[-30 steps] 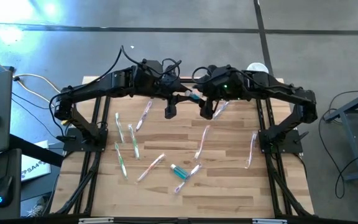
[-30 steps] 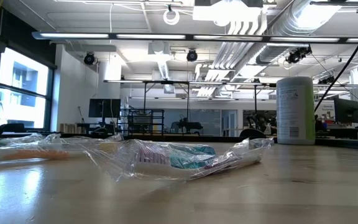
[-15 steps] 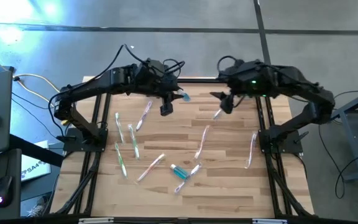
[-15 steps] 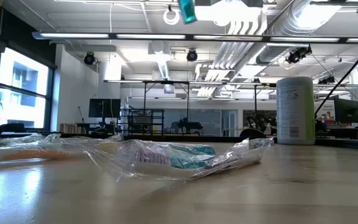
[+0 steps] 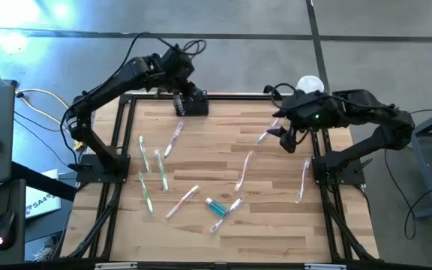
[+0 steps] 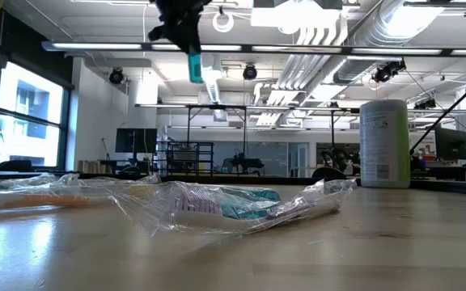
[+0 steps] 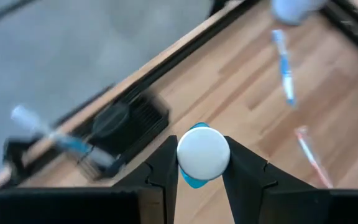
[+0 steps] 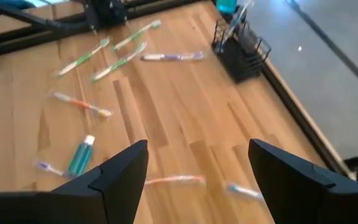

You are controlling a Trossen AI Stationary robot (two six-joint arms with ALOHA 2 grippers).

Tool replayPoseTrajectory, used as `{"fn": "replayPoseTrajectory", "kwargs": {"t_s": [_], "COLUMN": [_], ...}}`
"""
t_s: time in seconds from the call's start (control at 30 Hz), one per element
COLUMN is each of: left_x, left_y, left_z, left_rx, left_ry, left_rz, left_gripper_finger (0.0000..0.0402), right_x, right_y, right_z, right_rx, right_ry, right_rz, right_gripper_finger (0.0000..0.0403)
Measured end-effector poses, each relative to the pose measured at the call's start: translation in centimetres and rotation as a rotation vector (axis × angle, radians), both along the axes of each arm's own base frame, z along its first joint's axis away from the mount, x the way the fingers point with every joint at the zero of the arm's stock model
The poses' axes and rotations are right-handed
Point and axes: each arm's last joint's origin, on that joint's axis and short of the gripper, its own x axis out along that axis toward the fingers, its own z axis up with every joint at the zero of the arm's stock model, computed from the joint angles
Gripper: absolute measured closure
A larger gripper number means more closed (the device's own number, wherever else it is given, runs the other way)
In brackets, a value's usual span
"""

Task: Pick & Place toothbrushing station
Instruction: Put the top blue mouthwash into the black wire organizer

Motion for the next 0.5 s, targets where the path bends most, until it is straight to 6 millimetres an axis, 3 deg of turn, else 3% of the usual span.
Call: {"fn": "replayPoseTrajectory", "kwargs": {"t_s": [0.23, 0.5], "left_x": [0.7, 0.8], "left_y": [2.4, 5.0], "left_z": [-2.3, -4.4], "left_rx": [-0.011, -0.03], "left_ry": [0.114, 0.205], "left_rz": [0.139, 0.194], "left_gripper_finger": [0.031, 0.031], "right_x": [0.3, 0.3], "right_y": [0.6, 1.0], "right_z": [-1.5, -1.6], "right_rx": [0.029, 0.017], "right_ry": [0.039, 0.03], "right_rz": [-0.012, -0.041], "right_gripper_finger": [0.0132, 0.0132]}}
